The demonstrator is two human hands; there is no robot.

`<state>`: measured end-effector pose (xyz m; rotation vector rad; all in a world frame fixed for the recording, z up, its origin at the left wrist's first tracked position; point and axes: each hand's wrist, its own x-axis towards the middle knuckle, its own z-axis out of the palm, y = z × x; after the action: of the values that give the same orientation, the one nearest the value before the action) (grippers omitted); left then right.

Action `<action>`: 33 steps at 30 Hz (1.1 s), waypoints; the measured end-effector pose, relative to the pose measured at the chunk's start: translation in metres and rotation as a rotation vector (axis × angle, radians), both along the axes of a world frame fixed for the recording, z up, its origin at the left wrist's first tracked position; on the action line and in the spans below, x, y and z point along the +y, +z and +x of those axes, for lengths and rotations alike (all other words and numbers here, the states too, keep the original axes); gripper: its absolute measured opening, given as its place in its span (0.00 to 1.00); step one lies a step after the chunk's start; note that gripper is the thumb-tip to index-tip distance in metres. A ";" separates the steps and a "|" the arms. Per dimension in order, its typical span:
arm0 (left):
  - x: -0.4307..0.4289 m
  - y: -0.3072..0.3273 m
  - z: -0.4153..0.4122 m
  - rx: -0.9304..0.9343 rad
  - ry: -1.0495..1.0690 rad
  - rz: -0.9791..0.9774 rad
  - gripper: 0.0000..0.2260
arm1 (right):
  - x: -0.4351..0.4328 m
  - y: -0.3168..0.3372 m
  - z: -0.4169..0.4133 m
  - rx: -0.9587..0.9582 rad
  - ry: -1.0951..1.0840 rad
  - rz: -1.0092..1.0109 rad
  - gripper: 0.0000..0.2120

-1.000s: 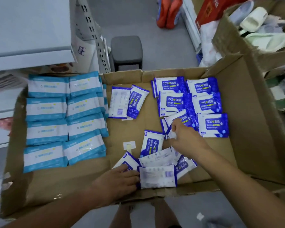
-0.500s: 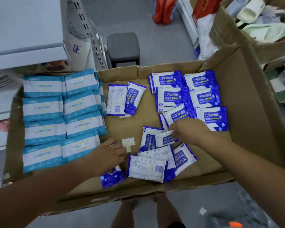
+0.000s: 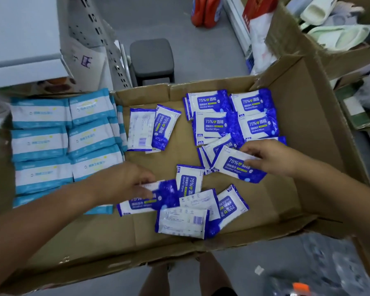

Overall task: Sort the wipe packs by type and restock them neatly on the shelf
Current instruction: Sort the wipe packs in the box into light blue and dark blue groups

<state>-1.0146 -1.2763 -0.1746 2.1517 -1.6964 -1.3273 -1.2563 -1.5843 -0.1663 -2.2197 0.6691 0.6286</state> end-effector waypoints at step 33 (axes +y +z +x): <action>-0.267 -0.051 0.001 -0.735 0.153 -0.595 0.21 | -0.121 -0.027 0.096 -0.183 0.180 -0.803 0.14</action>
<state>-1.0140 -1.5436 -0.2256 2.4146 -1.7456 0.0779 -1.1603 -1.7057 -0.1936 -3.0605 0.7075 0.2415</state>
